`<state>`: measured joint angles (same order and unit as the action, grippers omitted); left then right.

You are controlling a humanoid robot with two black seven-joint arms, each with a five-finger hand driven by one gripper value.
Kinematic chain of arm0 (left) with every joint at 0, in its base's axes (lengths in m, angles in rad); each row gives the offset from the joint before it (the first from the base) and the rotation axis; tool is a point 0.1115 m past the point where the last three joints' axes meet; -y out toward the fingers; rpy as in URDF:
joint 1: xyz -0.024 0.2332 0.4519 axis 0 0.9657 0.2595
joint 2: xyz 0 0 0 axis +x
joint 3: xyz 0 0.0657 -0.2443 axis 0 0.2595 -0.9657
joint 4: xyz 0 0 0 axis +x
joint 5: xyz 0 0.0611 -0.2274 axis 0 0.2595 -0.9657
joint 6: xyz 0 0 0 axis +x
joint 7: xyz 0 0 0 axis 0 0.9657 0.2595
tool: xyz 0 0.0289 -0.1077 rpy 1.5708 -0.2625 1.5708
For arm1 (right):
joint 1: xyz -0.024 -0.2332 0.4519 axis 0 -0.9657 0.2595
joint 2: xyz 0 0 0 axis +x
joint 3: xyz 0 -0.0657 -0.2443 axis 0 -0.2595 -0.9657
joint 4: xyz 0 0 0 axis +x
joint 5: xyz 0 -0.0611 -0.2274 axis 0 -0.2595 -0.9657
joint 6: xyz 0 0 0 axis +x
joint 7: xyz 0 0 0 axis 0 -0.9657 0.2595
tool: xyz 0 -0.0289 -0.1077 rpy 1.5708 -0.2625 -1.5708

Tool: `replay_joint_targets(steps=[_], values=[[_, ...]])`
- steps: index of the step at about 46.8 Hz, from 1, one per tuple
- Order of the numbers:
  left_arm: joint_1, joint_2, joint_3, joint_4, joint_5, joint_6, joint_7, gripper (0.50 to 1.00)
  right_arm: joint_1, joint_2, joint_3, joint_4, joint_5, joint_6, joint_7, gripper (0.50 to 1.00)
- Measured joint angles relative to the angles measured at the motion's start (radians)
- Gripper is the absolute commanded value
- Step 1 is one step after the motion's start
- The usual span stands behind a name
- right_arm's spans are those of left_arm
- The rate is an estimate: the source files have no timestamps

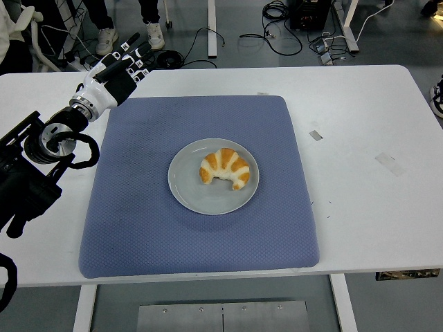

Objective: Place the bread on the table

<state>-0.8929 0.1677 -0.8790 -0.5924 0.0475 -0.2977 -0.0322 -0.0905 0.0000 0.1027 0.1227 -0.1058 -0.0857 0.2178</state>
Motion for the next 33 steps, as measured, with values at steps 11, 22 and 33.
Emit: replay_joint_targets(steps=[11, 22, 33], values=[[-0.004, 0.001, 0.001, -0.001, 0.001, -0.001, -0.001, 0.981, 0.0, 0.0, 0.0, 0.0, 0.0, 0.0, 0.0, 1.0], [-0.009, -0.002, 0.0, -0.001, 0.0, -0.001, 0.0, 0.981, 0.0, 0.0, 0.0, 0.0, 0.0, 0.0, 0.0, 1.0], [-0.011, -0.002, -0.001, 0.0, -0.011, 0.0, 0.0, 0.981, 0.0, 0.0, 0.0, 0.0, 0.0, 0.0, 0.0, 1.0]])
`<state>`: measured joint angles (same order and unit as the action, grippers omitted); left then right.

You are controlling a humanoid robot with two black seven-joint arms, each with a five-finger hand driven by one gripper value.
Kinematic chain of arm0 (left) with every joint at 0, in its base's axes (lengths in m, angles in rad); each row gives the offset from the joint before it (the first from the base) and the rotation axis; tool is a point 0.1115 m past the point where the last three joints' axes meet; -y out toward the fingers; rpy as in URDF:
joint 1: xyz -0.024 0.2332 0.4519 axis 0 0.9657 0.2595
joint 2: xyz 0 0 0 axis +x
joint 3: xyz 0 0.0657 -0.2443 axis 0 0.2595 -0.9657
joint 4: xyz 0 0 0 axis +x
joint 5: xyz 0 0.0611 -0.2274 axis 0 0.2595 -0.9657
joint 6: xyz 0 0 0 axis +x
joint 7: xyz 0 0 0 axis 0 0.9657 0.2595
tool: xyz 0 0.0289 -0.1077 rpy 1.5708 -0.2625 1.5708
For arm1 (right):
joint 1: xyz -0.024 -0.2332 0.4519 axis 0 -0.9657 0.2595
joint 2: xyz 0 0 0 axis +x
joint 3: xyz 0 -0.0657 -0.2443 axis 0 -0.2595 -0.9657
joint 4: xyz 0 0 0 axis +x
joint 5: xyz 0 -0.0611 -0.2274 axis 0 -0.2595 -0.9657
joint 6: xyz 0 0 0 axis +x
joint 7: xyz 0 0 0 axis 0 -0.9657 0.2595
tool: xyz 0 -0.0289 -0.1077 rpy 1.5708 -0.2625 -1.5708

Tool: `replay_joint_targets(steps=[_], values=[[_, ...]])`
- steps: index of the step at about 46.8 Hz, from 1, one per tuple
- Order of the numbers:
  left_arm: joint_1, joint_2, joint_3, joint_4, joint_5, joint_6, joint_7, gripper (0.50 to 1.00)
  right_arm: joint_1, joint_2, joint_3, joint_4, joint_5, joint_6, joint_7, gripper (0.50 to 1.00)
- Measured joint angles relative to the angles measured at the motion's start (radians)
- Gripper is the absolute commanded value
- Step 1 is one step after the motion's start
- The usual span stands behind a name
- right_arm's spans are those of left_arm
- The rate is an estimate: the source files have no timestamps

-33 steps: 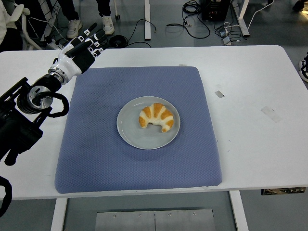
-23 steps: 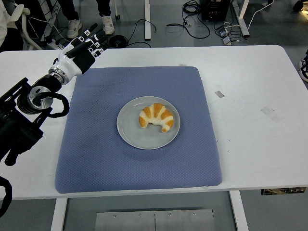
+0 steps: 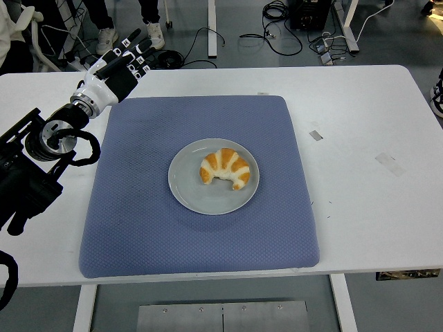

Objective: Place the bread on the table

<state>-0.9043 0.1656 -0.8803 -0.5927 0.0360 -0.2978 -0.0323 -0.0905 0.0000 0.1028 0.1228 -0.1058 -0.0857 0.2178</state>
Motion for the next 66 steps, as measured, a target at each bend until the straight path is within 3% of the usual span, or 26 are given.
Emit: replay_joint_targets(steps=[15, 27, 33, 40, 46, 56, 66], values=[[0.013, 0.012, 0.001, -0.033, 0.004, 0.001, -0.003, 0.983, 0.0, 0.0, 0.0, 0.0, 0.0, 0.0, 0.0, 1.0], [0.086, 0.099, 0.004, -0.292, 0.035, 0.061, -0.005, 0.983, 0.0, 0.0, 0.0, 0.0, 0.0, 0.0, 0.0, 1.0], [0.109, 0.136, 0.016, -0.385, 0.207, 0.115, -0.027, 0.981, 0.0, 0.0, 0.0, 0.0, 0.0, 0.0, 0.0, 1.0], [0.128, 0.181, 0.004, -0.487, 0.515, 0.223, -0.075, 0.981, 0.0, 0.0, 0.0, 0.0, 0.0, 0.0, 0.0, 1.0], [0.141, 0.187, 0.004, -0.52, 0.627, 0.293, -0.091, 0.983, 0.0, 0.0, 0.0, 0.0, 0.0, 0.0, 0.0, 1.0], [0.191, 0.209, 0.005, -0.627, 0.667, 0.308, -0.098, 0.983, 0.0, 0.0, 0.0, 0.0, 0.0, 0.0, 0.0, 1.0], [0.204, 0.209, 0.02, -0.639, 0.717, 0.309, -0.166, 0.981, 0.0, 0.0, 0.0, 0.0, 0.0, 0.0, 0.0, 1.0]])
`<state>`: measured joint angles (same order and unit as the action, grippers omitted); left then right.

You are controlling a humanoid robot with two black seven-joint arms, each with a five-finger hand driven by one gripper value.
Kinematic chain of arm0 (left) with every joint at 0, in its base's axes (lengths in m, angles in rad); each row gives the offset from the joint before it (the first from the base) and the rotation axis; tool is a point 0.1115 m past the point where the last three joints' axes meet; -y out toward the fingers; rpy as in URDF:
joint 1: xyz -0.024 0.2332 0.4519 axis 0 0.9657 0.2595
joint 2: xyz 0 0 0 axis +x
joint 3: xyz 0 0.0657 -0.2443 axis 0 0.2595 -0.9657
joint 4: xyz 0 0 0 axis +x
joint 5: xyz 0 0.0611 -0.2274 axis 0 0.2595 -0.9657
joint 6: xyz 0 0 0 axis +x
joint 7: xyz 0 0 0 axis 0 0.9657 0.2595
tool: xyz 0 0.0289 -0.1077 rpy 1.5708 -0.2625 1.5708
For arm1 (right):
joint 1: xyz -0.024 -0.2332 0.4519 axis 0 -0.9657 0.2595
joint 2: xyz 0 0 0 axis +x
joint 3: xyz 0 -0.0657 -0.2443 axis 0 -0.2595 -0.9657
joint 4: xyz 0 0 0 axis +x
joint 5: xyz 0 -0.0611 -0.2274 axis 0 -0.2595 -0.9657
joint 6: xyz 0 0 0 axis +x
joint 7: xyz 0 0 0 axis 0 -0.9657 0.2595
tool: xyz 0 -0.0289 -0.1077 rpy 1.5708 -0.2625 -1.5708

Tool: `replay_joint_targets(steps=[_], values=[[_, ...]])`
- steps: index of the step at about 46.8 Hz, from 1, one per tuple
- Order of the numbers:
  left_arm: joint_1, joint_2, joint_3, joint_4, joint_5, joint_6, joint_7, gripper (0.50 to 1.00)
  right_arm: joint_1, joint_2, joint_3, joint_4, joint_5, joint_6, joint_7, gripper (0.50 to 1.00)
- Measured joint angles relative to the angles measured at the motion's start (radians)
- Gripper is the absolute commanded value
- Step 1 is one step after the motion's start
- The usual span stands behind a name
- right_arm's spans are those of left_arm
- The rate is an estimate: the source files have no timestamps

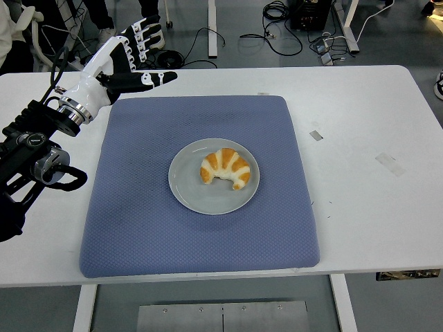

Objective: Place the bread on the table

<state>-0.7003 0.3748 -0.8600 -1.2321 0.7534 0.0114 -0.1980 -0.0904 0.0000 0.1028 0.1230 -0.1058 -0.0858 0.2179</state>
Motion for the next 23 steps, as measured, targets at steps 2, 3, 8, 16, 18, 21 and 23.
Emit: replay_joint_targets(steps=[2, 3, 8, 16, 18, 21, 23], values=[[-0.001, 0.0, 0.007, 0.0, 0.0, -0.002, -0.001, 0.981, 0.0, 0.0, 0.0, 0.0, 0.0, 0.0, 0.0, 1.0], [-0.003, 0.001, 0.013, 0.0, 0.0, -0.004, -0.001, 0.981, 0.0, 0.0, 0.0, 0.0, 0.0, 0.0, 0.0, 1.0], [-0.016, 0.026, 0.038, 0.0, 0.001, -0.023, -0.002, 0.983, 0.0, 0.0, 0.0, 0.0, 0.0, 0.0, 0.0, 1.0], [-0.067, 0.058, 0.119, -0.002, 0.01, -0.051, 0.001, 0.981, 0.0, 0.0, 0.0, 0.0, 0.0, 0.0, 0.0, 1.0], [-0.09, 0.07, 0.16, -0.003, 0.015, -0.05, 0.003, 0.983, 0.0, 0.0, 0.0, 0.0, 0.0, 0.0, 0.0, 1.0], [-0.123, 0.093, 0.209, -0.005, 0.016, -0.049, 0.005, 0.981, 0.0, 0.0, 0.0, 0.0, 0.0, 0.0, 0.0, 1.0], [-0.141, 0.106, 0.231, -0.005, 0.016, -0.048, 0.006, 0.981, 0.0, 0.0, 0.0, 0.0, 0.0, 0.0, 0.0, 1.0]])
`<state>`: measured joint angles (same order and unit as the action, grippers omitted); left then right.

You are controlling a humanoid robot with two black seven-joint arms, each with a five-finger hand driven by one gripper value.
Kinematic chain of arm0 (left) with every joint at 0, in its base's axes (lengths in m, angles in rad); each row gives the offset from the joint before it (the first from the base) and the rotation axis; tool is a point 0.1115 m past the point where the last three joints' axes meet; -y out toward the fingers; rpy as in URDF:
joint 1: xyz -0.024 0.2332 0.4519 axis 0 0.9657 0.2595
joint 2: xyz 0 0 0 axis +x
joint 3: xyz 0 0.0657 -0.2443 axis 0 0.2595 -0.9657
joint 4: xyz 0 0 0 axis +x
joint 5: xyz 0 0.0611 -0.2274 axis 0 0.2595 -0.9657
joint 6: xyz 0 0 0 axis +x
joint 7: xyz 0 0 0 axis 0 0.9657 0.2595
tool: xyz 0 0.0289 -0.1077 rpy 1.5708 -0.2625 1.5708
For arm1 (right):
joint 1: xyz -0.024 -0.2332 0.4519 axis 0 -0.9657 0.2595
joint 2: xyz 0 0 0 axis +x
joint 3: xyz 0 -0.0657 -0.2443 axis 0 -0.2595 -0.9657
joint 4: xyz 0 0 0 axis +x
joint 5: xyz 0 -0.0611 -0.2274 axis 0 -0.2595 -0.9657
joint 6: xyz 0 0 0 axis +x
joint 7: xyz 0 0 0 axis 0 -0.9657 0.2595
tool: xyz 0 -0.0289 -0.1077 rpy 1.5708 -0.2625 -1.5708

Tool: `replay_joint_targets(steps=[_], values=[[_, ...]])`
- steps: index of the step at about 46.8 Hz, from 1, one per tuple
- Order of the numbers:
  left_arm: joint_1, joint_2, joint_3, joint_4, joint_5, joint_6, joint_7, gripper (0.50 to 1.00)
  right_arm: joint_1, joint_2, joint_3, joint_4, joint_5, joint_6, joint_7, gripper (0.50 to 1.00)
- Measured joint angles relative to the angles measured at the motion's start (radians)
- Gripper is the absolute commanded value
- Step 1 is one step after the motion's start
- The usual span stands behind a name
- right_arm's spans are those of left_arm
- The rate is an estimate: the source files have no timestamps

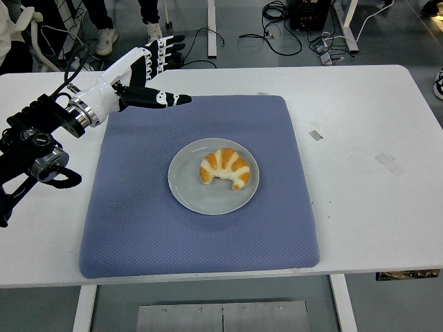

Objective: Place the bread on the table

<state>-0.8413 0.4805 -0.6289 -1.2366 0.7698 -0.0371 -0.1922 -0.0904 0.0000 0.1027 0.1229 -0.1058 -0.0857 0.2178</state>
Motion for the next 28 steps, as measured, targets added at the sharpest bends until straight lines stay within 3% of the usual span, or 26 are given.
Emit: replay_joint_targets(steps=[28], values=[[-0.187, 0.078, 0.31, -0.006, 0.002, -0.006, 0.038, 0.983, 0.0, 0.0, 0.0, 0.0, 0.0, 0.0, 0.0, 1.0]])
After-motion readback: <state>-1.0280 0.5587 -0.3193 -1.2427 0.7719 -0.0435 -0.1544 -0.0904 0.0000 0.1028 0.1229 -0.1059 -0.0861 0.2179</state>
